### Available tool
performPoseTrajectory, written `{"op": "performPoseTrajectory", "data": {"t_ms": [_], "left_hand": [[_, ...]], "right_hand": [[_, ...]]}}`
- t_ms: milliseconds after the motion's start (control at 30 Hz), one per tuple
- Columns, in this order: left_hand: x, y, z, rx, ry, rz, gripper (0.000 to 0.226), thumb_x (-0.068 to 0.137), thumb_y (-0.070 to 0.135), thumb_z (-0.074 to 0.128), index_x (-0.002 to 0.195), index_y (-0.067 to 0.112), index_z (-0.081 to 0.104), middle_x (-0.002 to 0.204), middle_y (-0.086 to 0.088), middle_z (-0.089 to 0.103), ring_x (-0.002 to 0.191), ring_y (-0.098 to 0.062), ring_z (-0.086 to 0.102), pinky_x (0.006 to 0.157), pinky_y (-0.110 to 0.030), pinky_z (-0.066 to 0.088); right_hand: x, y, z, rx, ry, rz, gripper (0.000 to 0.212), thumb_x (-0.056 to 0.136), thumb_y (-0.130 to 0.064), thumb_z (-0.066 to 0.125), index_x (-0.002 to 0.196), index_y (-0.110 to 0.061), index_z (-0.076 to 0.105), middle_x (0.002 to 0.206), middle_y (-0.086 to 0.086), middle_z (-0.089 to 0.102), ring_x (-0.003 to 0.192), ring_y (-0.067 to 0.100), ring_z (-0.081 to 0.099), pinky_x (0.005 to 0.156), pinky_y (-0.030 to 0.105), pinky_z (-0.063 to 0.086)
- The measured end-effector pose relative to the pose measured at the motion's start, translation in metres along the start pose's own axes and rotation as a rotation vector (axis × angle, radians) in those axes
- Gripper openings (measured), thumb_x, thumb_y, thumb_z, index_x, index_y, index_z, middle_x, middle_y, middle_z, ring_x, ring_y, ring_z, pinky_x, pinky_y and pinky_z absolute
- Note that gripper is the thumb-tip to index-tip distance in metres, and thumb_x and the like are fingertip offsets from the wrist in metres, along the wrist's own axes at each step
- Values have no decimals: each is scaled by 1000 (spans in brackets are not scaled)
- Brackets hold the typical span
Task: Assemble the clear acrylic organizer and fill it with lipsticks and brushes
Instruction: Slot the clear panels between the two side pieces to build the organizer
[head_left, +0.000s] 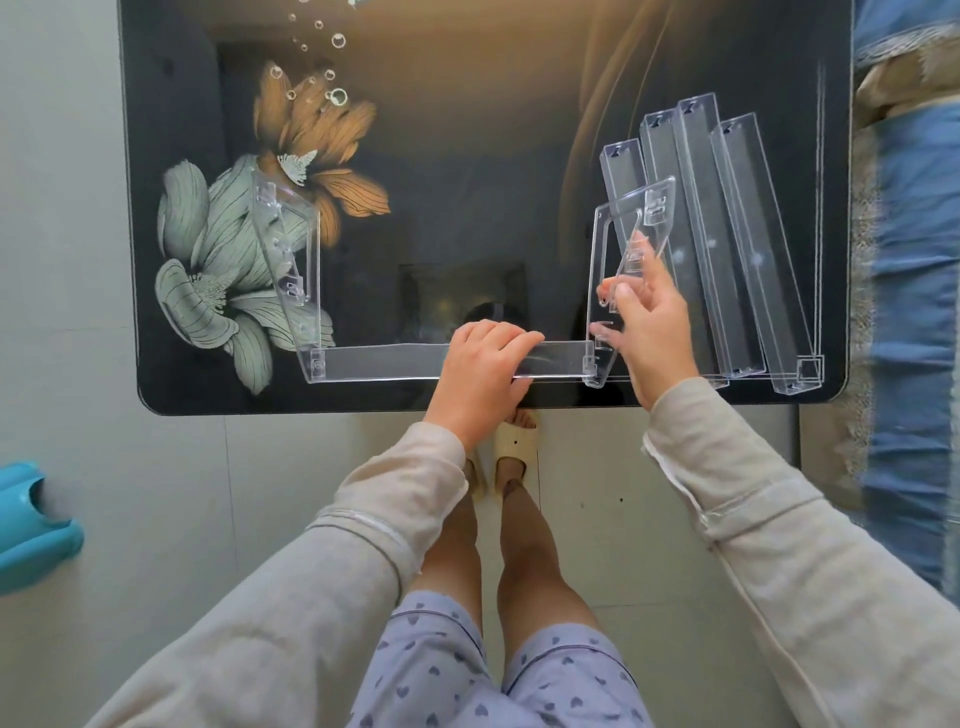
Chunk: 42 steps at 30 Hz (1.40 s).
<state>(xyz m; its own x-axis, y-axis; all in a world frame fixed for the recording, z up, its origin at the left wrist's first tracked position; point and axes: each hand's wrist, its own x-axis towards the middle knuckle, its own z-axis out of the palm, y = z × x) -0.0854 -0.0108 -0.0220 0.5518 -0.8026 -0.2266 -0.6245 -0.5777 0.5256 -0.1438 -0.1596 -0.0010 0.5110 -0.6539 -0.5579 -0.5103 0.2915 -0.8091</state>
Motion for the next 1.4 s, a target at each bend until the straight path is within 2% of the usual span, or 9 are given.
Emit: {"op": "performPoseTrajectory", "data": {"t_ms": [233, 367, 433, 600, 733, 867, 1000, 1233, 1400], "left_hand": [[-2, 0, -6, 14, 33, 24, 42, 75, 9, 72, 115, 7, 64, 107, -12, 69, 102, -31, 61, 98, -42, 43], [-3, 0, -8, 83, 121, 80, 42, 59, 5, 82, 99, 5, 71, 87, -9, 74, 83, -29, 68, 84, -40, 53], [-5, 0, -7, 99, 160, 87, 43, 55, 3, 84, 96, 6, 73, 83, -8, 74, 79, -27, 69, 80, -38, 55], [-11, -1, -5, 69, 126, 51, 43, 60, 3, 82, 101, 4, 70, 89, -10, 74, 83, -29, 68, 82, -40, 54], [-11, 1, -6, 54, 95, 16, 41, 65, 4, 78, 105, 3, 68, 94, -12, 73, 88, -30, 67, 86, -41, 52], [-11, 1, -6, 51, 68, 6, 41, 71, 6, 74, 112, 4, 66, 101, -12, 71, 95, -30, 65, 90, -41, 50], [-11, 1, -6, 52, 57, 2, 42, 70, 6, 76, 111, 4, 66, 100, -13, 72, 94, -31, 65, 88, -41, 51], [-12, 1, -4, 57, 67, 5, 43, 66, 5, 79, 107, 4, 68, 96, -12, 73, 89, -30, 66, 84, -40, 53], [-10, 0, -5, 38, 38, -7, 42, 71, 5, 74, 112, 5, 65, 102, -12, 71, 96, -30, 64, 88, -41, 50]], "right_hand": [[2, -6, 12, -19, 2, -2, 54, 94, -4, 33, 140, -33, 31, 107, -3, 49, 110, 15, 50, 103, 50, 43], [3, -6, 18, -26, -21, 9, 55, 95, -3, 31, 141, -32, 30, 106, -4, 48, 95, 12, 49, 104, 49, 43], [2, -5, 20, -30, -39, 17, 55, 95, -3, 33, 142, -32, 28, 109, -4, 48, 103, 13, 50, 104, 47, 43], [-1, -3, 21, -46, -19, 13, 53, 96, -5, 34, 142, -32, 28, 116, -1, 47, 113, 16, 51, 100, 40, 46], [-2, -3, 22, -36, -16, 13, 54, 96, -3, 32, 142, -32, 28, 118, -1, 44, 121, 19, 48, 105, 47, 42], [-3, -3, 23, -40, 1, 0, 55, 95, -2, 31, 141, -31, 29, 107, -5, 44, 108, 16, 50, 106, 49, 41], [-4, -1, 25, -42, -4, -21, 52, 96, -5, 31, 143, -28, 28, 119, -4, 43, 126, 20, 43, 112, 44, 33], [-4, -1, 28, -47, -7, -51, 53, 94, -1, 32, 144, -20, 27, 120, -2, 41, 101, 11, 38, 93, 30, 35], [-5, -2, 26, -55, -3, -51, 50, 96, -4, 33, 143, -19, 29, 133, 2, 46, 123, 17, 45, 110, 37, 35]]}}
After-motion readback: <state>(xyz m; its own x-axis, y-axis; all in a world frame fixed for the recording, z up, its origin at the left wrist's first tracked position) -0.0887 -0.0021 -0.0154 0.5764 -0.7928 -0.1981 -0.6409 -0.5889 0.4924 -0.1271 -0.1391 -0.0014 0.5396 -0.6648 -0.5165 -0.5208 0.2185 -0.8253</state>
